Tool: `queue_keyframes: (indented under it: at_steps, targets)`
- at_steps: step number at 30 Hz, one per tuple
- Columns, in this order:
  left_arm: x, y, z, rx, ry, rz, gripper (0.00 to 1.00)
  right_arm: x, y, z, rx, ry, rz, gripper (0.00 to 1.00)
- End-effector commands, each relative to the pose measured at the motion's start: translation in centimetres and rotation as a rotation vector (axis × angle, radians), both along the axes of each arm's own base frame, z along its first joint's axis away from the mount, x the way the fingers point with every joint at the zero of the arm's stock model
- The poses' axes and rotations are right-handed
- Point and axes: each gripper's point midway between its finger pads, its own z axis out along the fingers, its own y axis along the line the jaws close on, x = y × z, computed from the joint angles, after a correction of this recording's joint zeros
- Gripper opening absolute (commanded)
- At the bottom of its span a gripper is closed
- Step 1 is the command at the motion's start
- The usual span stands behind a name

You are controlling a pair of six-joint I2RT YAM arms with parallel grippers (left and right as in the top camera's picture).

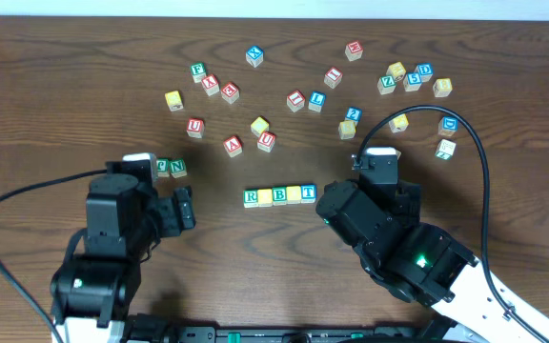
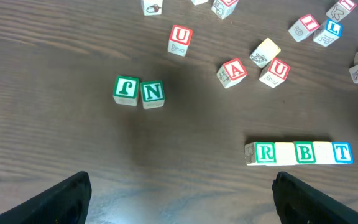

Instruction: Spell out ROBOT

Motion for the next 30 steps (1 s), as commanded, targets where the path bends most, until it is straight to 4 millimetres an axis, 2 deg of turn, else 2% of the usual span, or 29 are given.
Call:
queue_keyframes:
  at_steps: [1,4,8,10,15,17,22,25,28,30]
  targets:
    - [-1.9,0.5,1.0,0.014,-0.039,0.010,0.91,0.2,-0.7,0.4,-0.013,-0.025,-0.026,0.99]
    - [-4.4,0.8,1.8,0.012,-0.072,0.010,0.91,0.2,-0.7,0.4,-0.013,-0.025,-0.026,0.99]
    - [-5.8,1.0,3.8,0.000,-0.217,0.014,0.92,0.2,-0.7,0.4,-0.013,-0.025,-0.026,0.99]
    - [-6.2,1.0,4.9,-0.008,-0.294,0.015,0.92,0.2,-0.7,0.4,-0.013,-0.025,-0.026,0.99]
    - [-6.1,1.0,10.2,-0.045,-0.675,0.019,0.92,0.2,-0.7,0.4,-0.013,-0.025,-0.026,0.99]
    - [-5.6,1.0,11.1,-0.057,-0.793,0.022,0.92,0.2,-0.7,0.4,-0.013,-0.025,-0.026,0.99]
    - [-2.9,0.8,11.2,-0.077,-1.011,0.024,0.92,0.2,-0.7,0.4,-0.013,-0.025,-0.026,0.99]
    - [-2.1,1.1,10.8,-0.074,-1.114,0.039,0.92,0.2,-0.7,0.4,-0.013,-0.025,-0.026,0.99]
    - [-1.6,1.8,9.2,-0.060,-1.173,0.068,0.92,0.2,-0.7,0.4,-0.013,-0.025,-0.026,0.99]
    - [-1.0,2.2,7.5,-0.047,-1.138,0.085,0.92,0.2,-0.7,0.4,-0.013,-0.025,-0.026,0.99]
